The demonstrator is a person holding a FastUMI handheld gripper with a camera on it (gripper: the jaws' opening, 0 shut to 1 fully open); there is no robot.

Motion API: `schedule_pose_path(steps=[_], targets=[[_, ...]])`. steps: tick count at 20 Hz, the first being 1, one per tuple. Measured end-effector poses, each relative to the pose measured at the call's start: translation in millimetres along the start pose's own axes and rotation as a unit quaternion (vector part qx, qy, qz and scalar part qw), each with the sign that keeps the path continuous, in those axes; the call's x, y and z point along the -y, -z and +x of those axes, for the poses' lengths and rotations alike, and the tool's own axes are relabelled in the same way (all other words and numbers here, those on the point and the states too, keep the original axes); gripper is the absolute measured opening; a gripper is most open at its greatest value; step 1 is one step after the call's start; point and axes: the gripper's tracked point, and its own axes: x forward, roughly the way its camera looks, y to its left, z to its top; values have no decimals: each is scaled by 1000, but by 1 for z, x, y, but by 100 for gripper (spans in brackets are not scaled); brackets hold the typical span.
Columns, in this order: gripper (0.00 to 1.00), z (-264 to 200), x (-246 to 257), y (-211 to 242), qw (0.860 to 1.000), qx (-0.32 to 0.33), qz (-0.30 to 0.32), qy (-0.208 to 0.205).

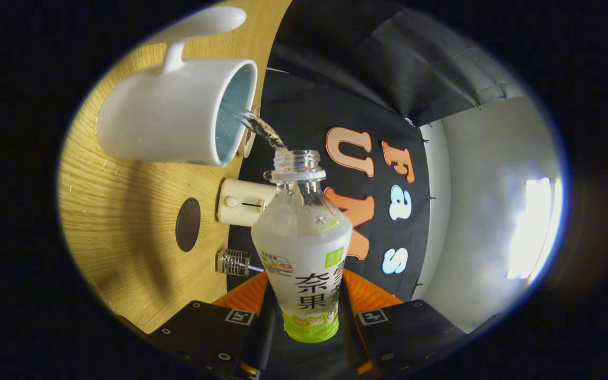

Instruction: Take the bottle from table, then pour the juice into the cup, finally place the bottle on the coaster

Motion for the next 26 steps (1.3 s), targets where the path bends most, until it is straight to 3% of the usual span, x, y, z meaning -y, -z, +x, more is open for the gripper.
schedule_pose_path(steps=[26], targets=[[56, 6, 12, 0, 996, 30, -83, 11]])
